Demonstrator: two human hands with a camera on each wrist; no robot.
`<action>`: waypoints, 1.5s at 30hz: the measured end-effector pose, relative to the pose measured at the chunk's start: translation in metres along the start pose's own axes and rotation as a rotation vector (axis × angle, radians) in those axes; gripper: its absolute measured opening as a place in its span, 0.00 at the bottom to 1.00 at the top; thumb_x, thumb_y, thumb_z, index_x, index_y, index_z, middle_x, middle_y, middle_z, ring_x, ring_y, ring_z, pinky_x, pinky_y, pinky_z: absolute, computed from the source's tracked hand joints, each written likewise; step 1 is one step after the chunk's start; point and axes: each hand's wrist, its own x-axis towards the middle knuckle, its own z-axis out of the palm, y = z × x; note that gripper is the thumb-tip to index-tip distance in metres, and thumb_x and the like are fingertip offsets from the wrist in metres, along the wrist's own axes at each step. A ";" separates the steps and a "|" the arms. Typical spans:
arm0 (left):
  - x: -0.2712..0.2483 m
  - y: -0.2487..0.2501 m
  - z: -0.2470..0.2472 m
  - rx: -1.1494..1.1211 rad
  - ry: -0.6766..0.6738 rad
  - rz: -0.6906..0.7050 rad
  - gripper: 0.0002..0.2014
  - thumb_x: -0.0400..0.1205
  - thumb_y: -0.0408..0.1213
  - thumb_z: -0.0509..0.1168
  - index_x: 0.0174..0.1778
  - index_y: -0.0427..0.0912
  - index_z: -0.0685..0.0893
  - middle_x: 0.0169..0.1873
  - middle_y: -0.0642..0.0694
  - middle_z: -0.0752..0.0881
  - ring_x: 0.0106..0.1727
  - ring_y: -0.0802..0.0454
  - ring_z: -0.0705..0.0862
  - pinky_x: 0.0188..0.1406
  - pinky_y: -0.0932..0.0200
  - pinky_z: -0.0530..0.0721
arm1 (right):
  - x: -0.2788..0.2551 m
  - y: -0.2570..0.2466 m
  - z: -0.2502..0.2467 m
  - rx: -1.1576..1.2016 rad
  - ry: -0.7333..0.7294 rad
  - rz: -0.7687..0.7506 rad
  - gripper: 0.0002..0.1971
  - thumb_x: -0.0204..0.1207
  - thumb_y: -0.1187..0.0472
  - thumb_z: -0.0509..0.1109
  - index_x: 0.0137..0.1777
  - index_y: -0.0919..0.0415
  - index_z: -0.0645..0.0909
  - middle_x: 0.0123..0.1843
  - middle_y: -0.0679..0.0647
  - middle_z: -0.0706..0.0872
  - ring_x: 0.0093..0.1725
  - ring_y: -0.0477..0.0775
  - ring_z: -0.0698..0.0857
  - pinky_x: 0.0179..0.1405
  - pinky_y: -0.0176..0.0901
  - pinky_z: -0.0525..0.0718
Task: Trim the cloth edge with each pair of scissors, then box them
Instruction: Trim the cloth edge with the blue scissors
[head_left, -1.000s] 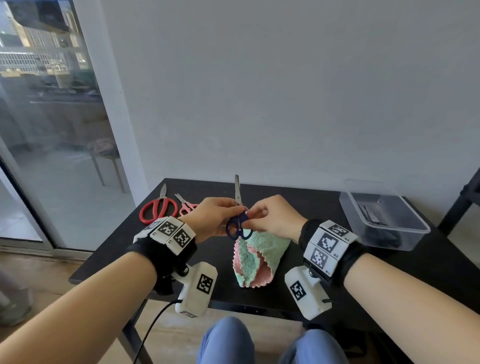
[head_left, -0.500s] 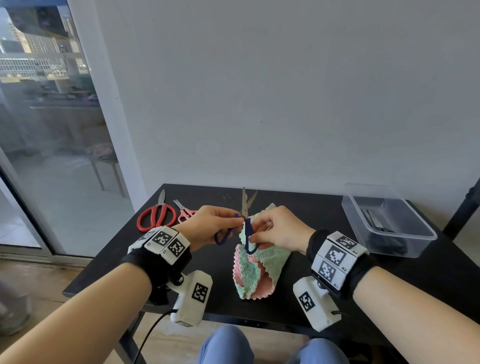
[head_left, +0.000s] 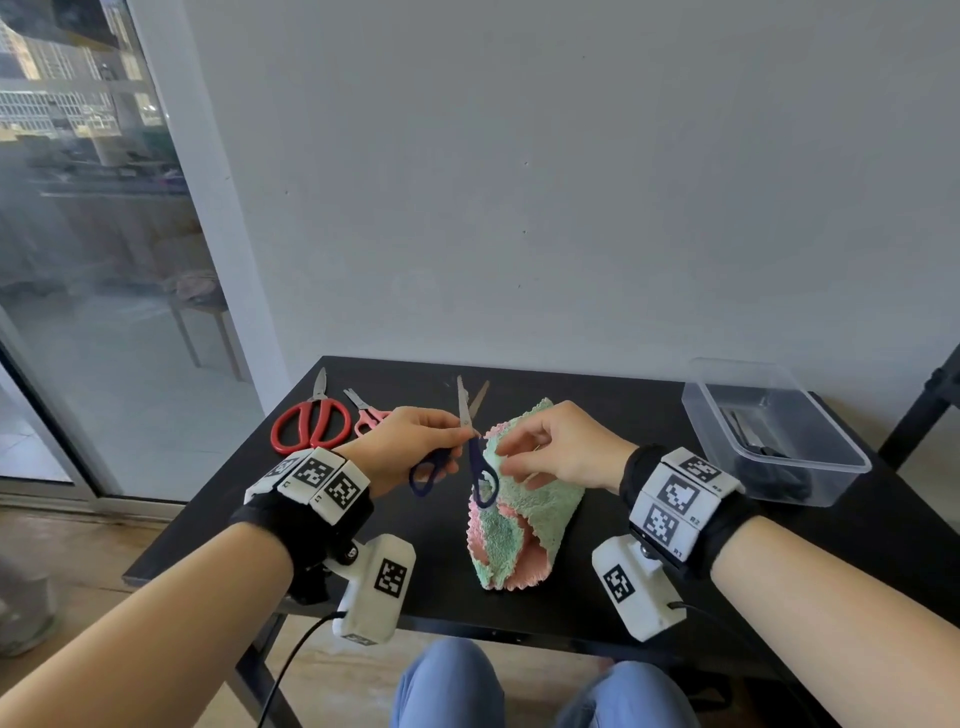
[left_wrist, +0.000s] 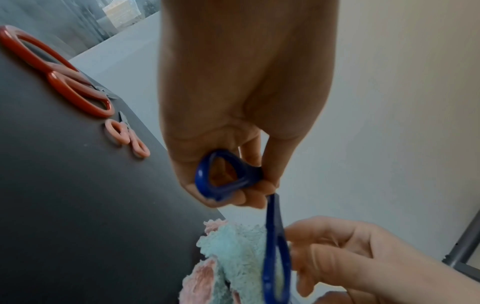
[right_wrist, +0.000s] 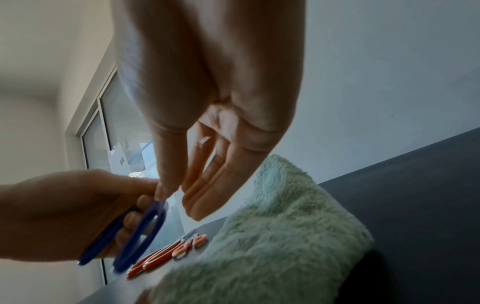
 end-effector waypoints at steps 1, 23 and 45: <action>0.000 0.000 -0.003 -0.003 0.006 -0.009 0.11 0.82 0.35 0.67 0.52 0.30 0.86 0.30 0.42 0.81 0.28 0.49 0.78 0.28 0.59 0.75 | 0.000 0.000 -0.004 -0.006 0.013 0.012 0.13 0.72 0.69 0.77 0.56 0.70 0.86 0.43 0.54 0.88 0.39 0.49 0.88 0.39 0.35 0.89; 0.012 0.005 -0.032 0.037 -0.004 -0.131 0.08 0.81 0.34 0.68 0.46 0.33 0.88 0.30 0.43 0.80 0.23 0.55 0.74 0.19 0.67 0.74 | 0.062 -0.012 0.011 -0.849 -0.154 0.151 0.22 0.74 0.55 0.76 0.68 0.51 0.79 0.69 0.49 0.82 0.71 0.54 0.77 0.76 0.58 0.59; 0.013 0.035 0.009 -0.076 -0.074 -0.009 0.06 0.81 0.33 0.68 0.46 0.34 0.87 0.47 0.34 0.91 0.44 0.47 0.90 0.48 0.56 0.88 | 0.007 -0.008 -0.050 -0.318 0.162 -0.026 0.03 0.78 0.63 0.71 0.48 0.59 0.86 0.34 0.49 0.83 0.33 0.43 0.81 0.33 0.27 0.77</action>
